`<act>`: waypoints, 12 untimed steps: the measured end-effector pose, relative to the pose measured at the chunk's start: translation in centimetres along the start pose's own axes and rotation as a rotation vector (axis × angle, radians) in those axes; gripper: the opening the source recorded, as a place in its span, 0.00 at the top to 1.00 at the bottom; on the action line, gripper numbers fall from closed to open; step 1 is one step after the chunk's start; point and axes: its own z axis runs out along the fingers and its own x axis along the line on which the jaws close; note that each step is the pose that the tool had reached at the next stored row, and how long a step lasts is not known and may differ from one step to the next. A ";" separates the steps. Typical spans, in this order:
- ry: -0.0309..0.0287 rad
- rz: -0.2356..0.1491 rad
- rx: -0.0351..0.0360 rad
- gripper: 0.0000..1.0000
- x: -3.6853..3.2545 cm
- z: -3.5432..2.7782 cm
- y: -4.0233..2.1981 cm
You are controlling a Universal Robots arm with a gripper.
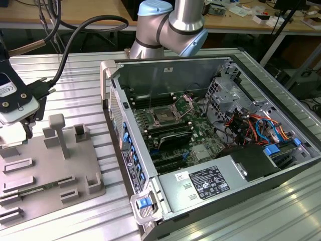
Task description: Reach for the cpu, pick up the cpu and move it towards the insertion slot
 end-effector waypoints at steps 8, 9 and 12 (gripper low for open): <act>0.0004 0.000 0.0000 0.45 -1.10 -0.02 -0.08; 0.0005 0.000 0.0000 0.45 -1.32 -0.03 -0.10; 0.0005 0.000 0.0000 0.45 -1.71 -0.04 -0.12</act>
